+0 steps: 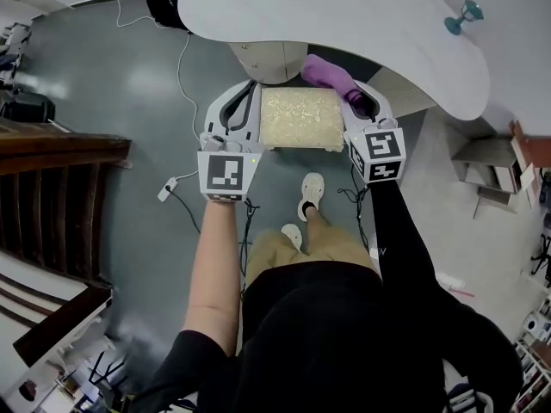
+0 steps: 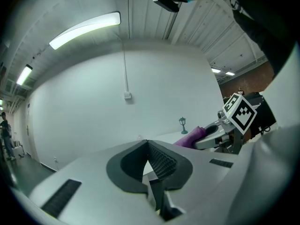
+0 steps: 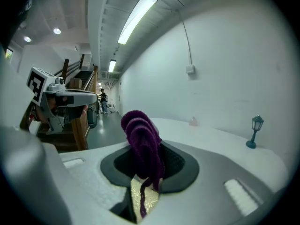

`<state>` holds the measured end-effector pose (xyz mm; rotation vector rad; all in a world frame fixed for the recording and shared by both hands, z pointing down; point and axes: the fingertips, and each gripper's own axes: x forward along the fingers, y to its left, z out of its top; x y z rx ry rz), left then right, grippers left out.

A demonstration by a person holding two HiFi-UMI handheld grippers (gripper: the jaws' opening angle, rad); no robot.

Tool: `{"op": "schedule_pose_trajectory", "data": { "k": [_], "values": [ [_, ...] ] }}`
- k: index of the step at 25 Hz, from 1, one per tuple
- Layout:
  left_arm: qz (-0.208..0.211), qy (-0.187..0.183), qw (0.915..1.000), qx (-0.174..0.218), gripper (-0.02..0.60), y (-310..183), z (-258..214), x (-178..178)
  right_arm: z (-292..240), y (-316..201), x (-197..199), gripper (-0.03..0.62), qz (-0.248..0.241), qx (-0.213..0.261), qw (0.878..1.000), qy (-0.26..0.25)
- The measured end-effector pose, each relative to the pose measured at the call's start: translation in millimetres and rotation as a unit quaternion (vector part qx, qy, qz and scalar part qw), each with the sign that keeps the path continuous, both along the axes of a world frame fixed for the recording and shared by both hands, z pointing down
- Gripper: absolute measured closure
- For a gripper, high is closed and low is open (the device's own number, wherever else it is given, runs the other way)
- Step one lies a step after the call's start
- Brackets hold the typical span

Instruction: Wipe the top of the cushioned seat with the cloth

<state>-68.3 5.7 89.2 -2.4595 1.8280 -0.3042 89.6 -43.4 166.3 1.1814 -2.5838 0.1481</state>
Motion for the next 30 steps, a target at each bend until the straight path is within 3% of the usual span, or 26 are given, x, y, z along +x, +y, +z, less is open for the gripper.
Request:
{"op": "schedule_pose_trajectory", "data": {
  "k": [4,11,18,25,30],
  "values": [
    [0.001,-0.003,0.9997,-0.025,0.574,-31.1,42.2,-4.6,57.1,-17.1,-12.0,0.505,-0.006,-0.042,0.999,0.014],
    [0.011,-0.001,0.9985,-0.053,0.574,-65.4,111.2,-40.1,151.2,-26.5,-39.5,0.505,0.025,-0.134,0.99,0.033],
    [0.063,0.016,0.9922,-0.107,0.574,-98.8,206.4,-61.3,238.3,-29.7,-71.0,0.505,0.065,-0.22,0.973,0.027],
    [0.08,0.028,0.9856,-0.146,0.574,-120.3,277.2,-74.7,324.2,-44.5,-119.4,0.505,0.082,-0.308,0.948,-0.02],
    [0.069,0.04,0.9837,-0.161,0.575,-130.9,310.5,-96.4,379.6,-47.0,-173.3,0.505,0.051,-0.384,0.92,-0.058]
  ]
}}
